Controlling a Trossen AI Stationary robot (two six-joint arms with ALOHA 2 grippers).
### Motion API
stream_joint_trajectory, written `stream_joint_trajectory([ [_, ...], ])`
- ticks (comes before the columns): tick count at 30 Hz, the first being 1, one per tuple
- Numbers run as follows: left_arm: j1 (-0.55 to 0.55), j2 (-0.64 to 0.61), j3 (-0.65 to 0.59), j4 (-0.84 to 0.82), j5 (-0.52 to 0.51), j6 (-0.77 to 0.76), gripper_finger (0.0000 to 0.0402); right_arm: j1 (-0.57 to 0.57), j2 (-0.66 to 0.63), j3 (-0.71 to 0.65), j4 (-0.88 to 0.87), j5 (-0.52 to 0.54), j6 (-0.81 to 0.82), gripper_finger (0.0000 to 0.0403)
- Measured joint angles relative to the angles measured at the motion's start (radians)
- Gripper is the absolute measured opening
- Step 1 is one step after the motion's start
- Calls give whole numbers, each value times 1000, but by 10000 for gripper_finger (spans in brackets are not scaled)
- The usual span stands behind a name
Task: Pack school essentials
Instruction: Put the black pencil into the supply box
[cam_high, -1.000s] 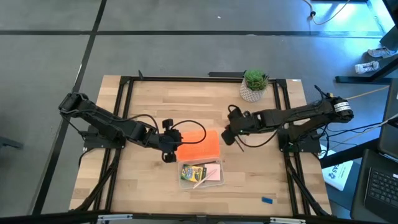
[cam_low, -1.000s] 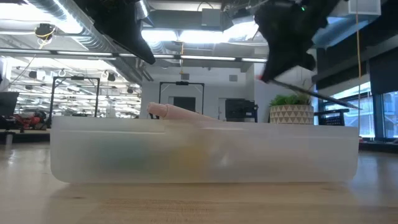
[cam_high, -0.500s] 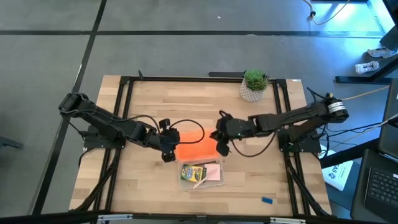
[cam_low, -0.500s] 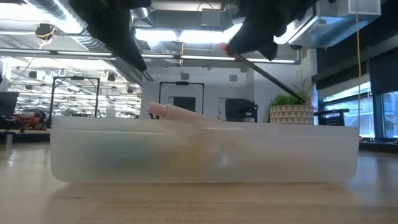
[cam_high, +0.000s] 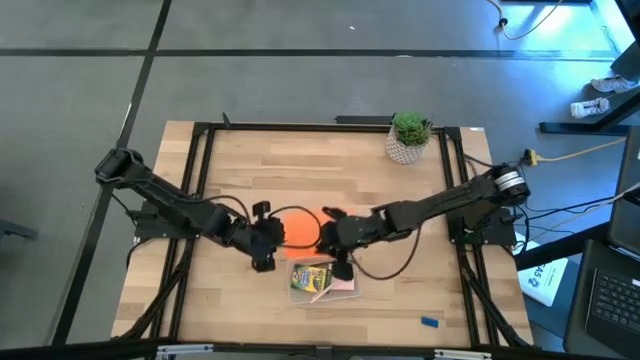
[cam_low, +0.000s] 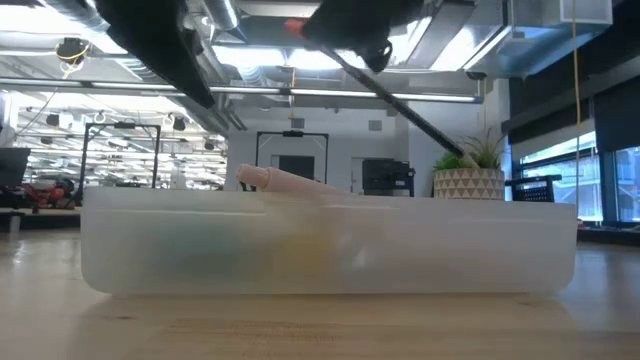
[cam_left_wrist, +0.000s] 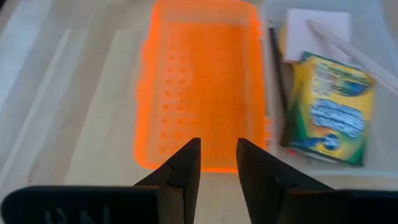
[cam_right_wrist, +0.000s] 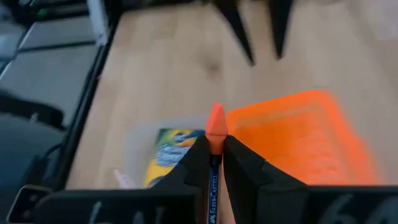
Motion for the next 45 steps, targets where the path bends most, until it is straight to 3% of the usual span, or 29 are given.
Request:
stream_joint_trajectory([
  [4,-52,-1,0,-2,0,-26,96,13,79,67,-2,-74,4,39],
  [17,-126,-2,0,-13,-7,-45,96,22,227,132,-55,-91,26,39],
  [35,-124,-2,0,-13,-27,-41,96,14,248,132,-53,-99,-14,39],
  [40,-124,-2,0,-13,-28,-41,96,10,248,132,-52,-172,-23,39],
  [45,-124,-2,0,-13,-28,-41,96,10,248,132,-52,-176,-23,39],
])
